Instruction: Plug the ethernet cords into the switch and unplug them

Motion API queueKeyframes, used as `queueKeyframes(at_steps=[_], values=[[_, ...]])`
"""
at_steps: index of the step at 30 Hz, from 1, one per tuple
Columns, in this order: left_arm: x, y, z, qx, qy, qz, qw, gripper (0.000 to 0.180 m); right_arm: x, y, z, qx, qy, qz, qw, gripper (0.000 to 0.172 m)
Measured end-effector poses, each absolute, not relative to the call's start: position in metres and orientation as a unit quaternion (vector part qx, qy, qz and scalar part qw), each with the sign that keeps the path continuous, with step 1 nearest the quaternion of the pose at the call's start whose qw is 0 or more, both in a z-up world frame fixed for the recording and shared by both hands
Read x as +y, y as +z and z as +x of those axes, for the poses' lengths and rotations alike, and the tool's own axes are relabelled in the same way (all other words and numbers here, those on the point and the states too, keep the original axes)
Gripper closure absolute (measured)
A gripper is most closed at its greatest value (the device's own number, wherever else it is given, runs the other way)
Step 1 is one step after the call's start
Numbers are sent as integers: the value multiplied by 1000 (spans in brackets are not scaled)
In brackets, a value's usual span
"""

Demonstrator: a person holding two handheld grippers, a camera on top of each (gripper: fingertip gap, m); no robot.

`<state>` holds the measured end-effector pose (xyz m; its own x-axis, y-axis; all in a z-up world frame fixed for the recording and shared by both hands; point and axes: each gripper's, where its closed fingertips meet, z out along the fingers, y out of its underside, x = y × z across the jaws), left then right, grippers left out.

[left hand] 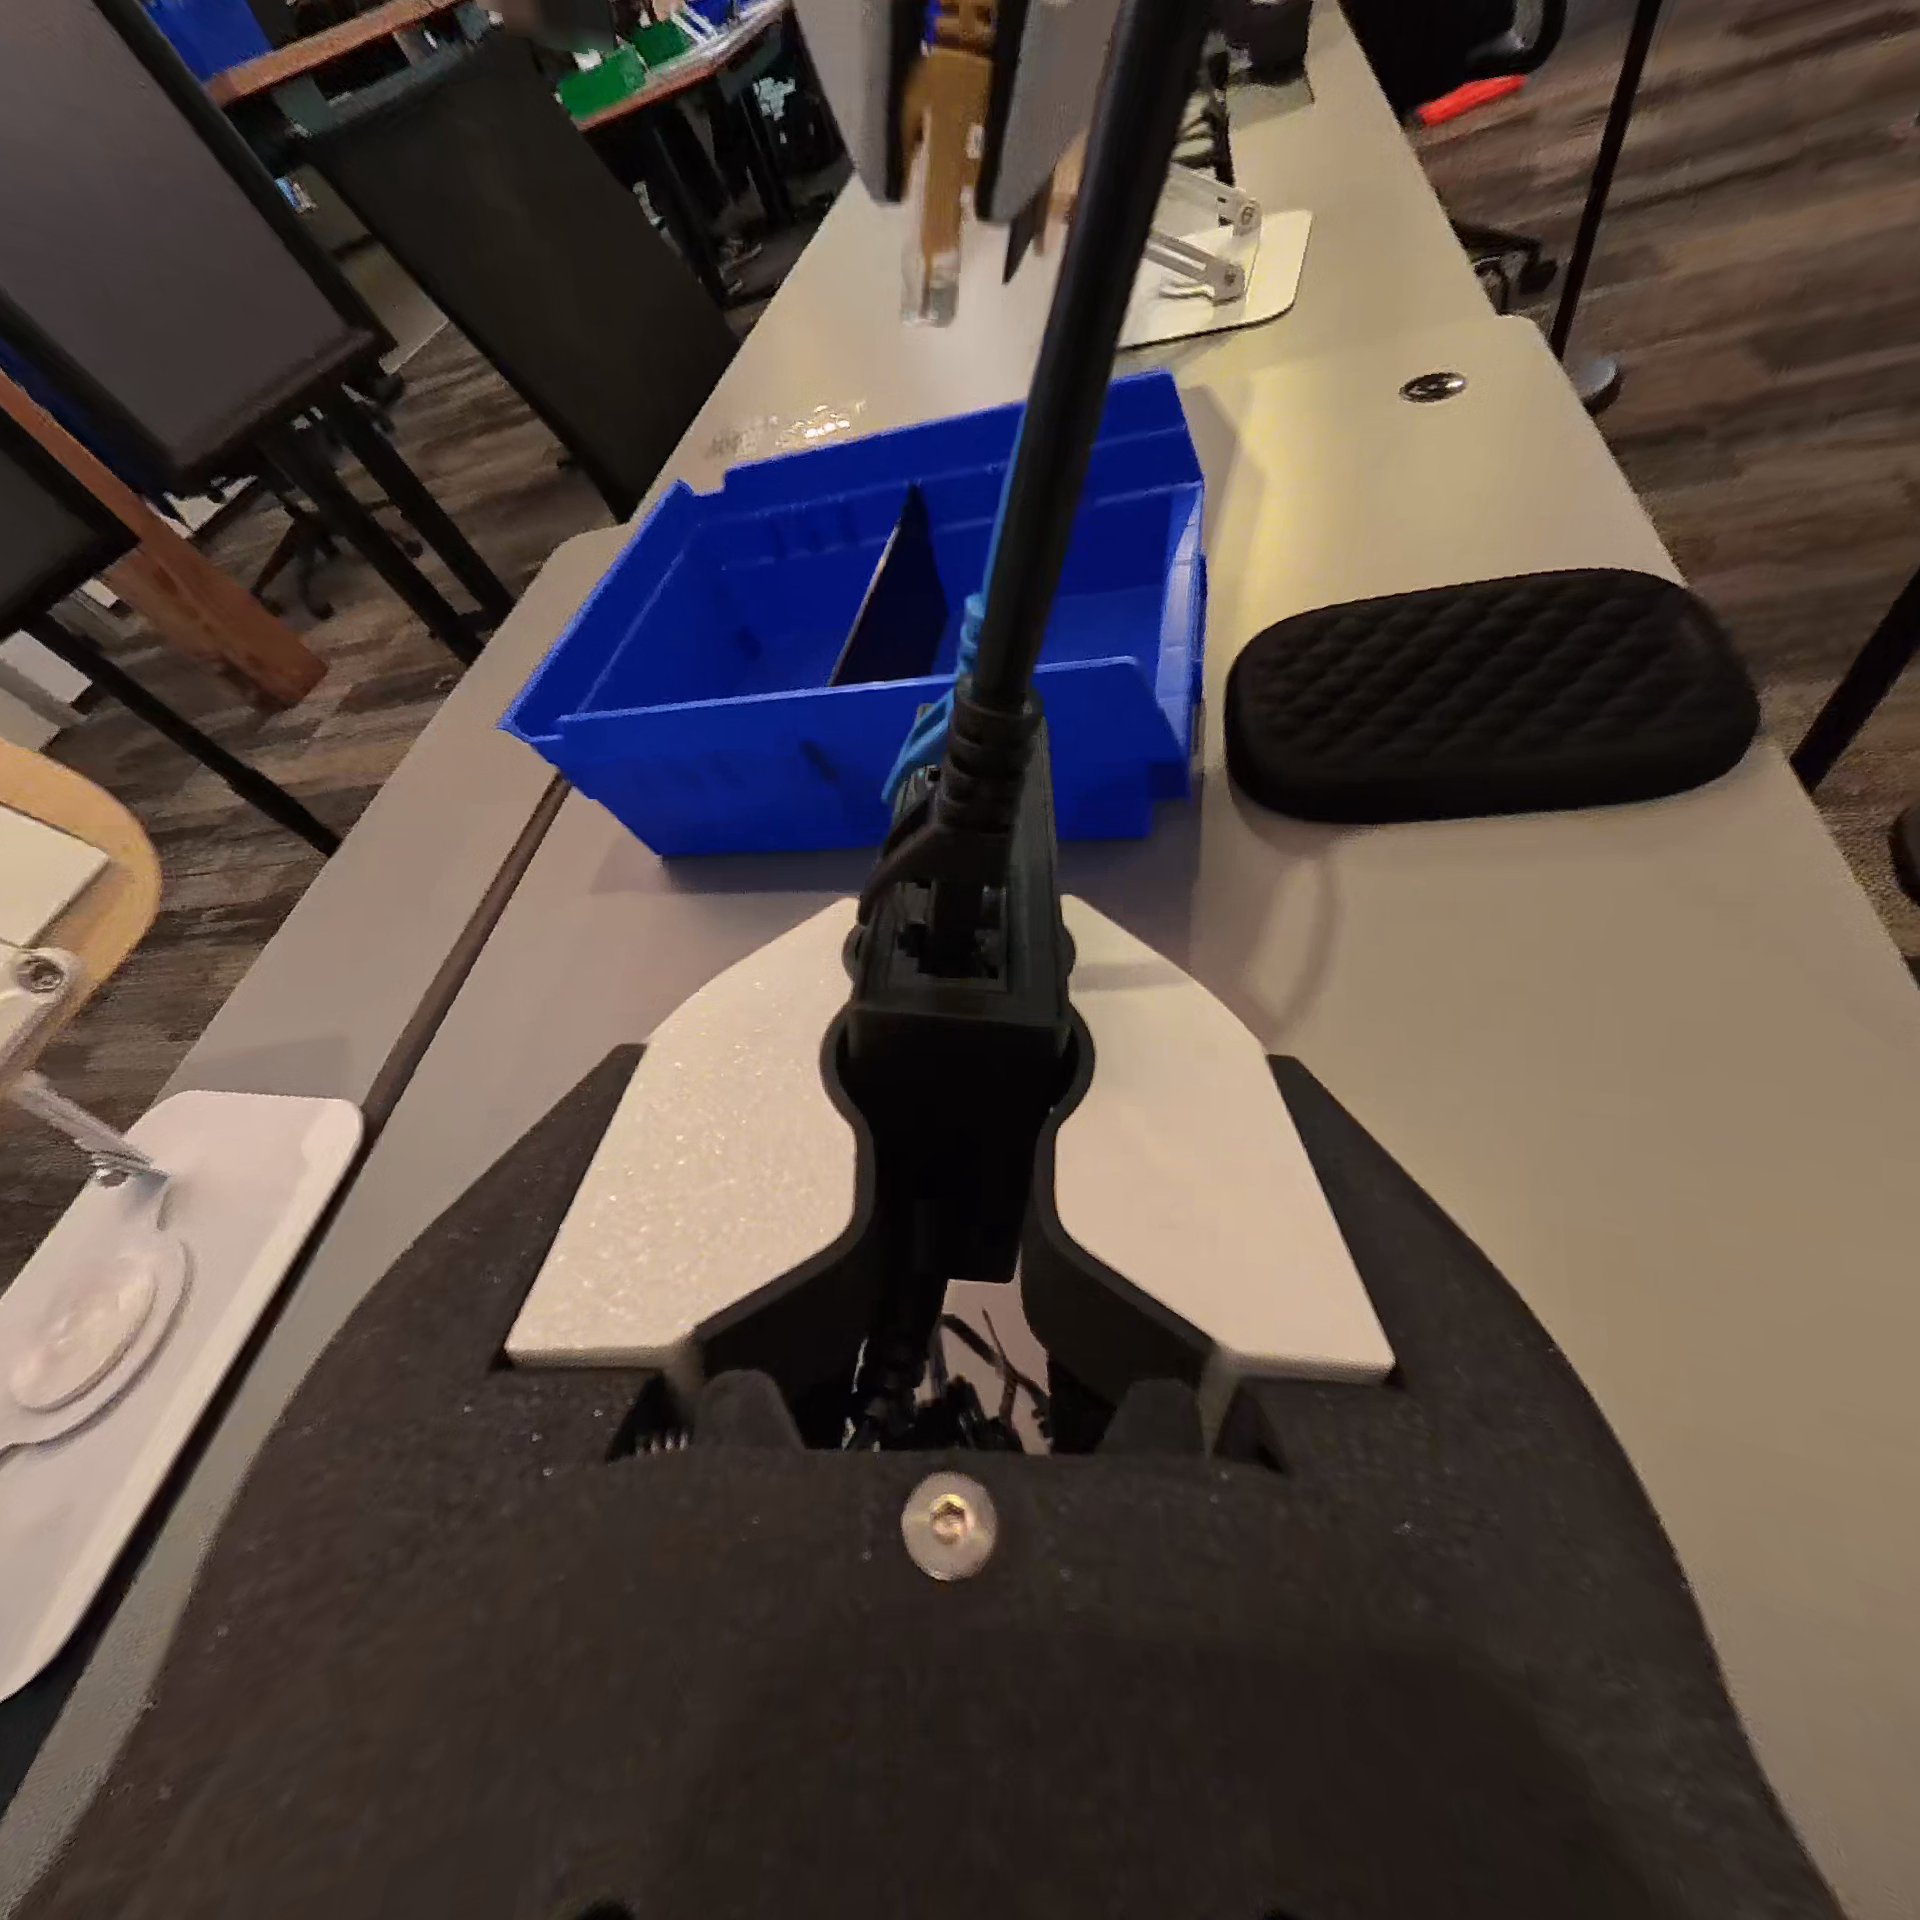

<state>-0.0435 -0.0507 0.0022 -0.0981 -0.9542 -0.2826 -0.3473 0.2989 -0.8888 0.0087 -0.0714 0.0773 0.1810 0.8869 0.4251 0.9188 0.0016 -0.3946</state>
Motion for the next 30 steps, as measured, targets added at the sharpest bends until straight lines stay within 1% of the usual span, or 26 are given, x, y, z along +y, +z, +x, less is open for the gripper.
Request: queueKeyframes(at_steps=[4, 7, 15, 24, 30], values=[[-40, 11, -51, 660, -304, -489, 482, 152, -69, 81, 26, -628, -36, -719, 297, 160], [-39, 21, -56, 656, -308, -487, 488, 152, -64, 90, 48, -610, -52, -738, 283, 160], [-44, 27, -57, 660, -305, -475, 496, 152, -55, 85, 139, -537, -133, -812, 185, 160], [-42, 47, -68, 651, -298, -462, 523, 153, -70, 55, 219, -449, -191, -871, 47, 160], [-34, 60, -77, 638, -287, -463, 545, 152, -70, 37, 243, -408, -217, -887, 5, 159]])
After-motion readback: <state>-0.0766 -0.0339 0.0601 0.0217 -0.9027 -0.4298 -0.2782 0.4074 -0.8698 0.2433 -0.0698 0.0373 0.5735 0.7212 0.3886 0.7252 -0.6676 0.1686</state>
